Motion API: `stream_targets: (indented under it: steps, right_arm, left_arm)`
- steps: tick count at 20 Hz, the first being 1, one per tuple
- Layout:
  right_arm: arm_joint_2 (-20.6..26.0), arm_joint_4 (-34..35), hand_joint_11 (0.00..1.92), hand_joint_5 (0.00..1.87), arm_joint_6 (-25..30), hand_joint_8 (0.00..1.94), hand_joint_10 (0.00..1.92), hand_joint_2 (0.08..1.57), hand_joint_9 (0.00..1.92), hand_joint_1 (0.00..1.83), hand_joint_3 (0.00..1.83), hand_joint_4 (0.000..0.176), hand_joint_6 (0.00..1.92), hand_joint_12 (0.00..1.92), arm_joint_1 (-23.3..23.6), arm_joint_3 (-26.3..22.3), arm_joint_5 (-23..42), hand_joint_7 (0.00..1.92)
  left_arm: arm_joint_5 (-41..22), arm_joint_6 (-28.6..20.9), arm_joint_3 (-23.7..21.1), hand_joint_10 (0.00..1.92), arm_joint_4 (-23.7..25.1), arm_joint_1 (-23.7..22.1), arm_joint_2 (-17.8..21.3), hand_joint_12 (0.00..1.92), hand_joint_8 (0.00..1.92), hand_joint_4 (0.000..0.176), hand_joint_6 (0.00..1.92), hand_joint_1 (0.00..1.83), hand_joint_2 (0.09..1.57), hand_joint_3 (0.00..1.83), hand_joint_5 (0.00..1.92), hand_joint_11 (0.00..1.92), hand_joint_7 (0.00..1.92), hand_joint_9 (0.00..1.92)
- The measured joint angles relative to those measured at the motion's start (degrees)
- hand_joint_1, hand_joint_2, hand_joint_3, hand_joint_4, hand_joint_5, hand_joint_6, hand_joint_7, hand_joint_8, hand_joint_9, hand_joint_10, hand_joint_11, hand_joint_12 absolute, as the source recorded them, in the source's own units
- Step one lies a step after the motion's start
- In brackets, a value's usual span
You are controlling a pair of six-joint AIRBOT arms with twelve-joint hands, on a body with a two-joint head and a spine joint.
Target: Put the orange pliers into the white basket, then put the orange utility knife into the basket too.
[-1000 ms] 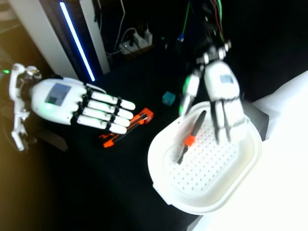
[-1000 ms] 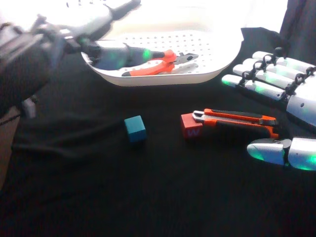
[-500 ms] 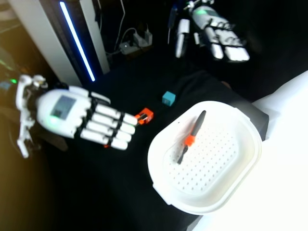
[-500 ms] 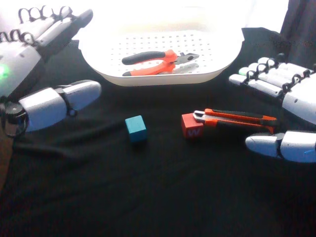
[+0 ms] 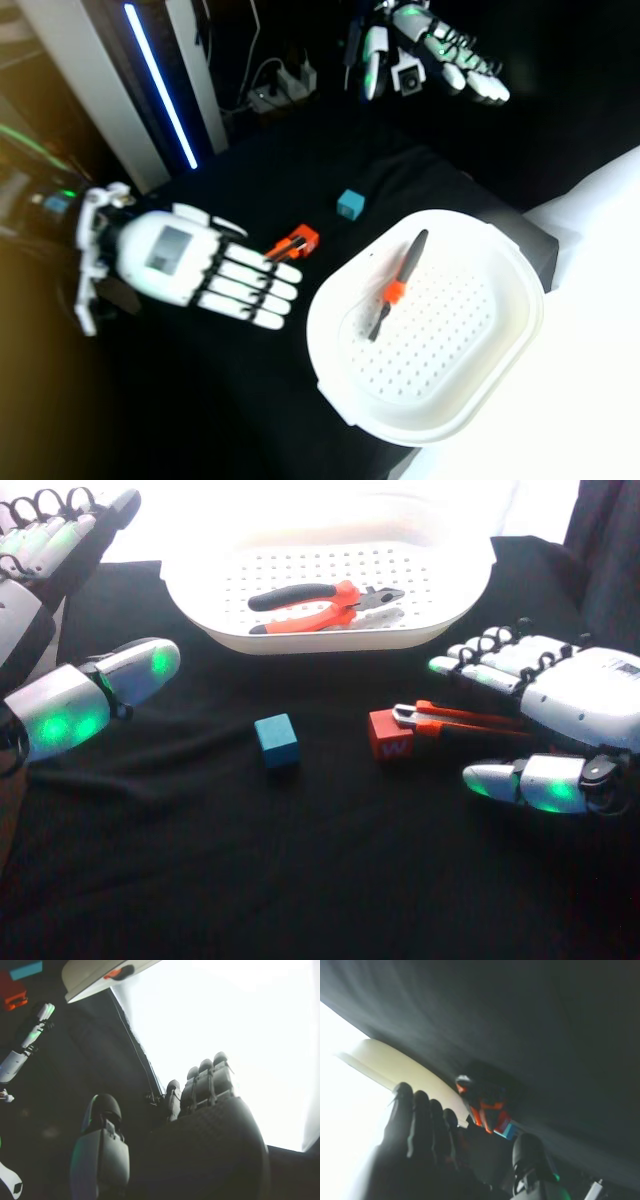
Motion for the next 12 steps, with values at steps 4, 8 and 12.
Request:
stream_targets:
  steps: [4,8,12]
  right_arm:
    - [-1.97,-0.17,1.13,0.80,-3.89,1.92,1.91,1.33,1.06,1.02,0.00,0.000,1.90,1.92,3.56,1.29,-0.96,0.99]
    - [-1.90,-0.76,1.40,1.01,-4.92,1.94,1.92,1.26,1.40,1.44,0.00,0.000,1.92,1.92,4.98,0.98,-0.15,1.28]
    - [2.29,-2.67,1.41,1.00,-4.79,1.94,1.92,1.24,1.41,1.44,0.00,0.012,1.92,1.92,4.79,-3.82,2.95,1.25]
  left_arm:
    - [-1.75,-0.76,-0.35,0.00,-1.05,1.64,0.00,0.00,0.00,0.083,0.00,0.22,1.29,0.02,0.00,0.00,0.00,0.00]
    - [-4.09,-1.64,-0.52,0.00,-2.97,3.41,-0.04,0.00,0.00,0.083,0.00,0.19,1.29,0.01,0.00,0.00,0.00,0.00]
    - [-5.22,-1.97,-0.52,0.00,-3.39,4.02,-0.24,0.00,0.00,0.101,0.00,0.21,1.28,0.00,0.00,0.00,0.00,0.00]
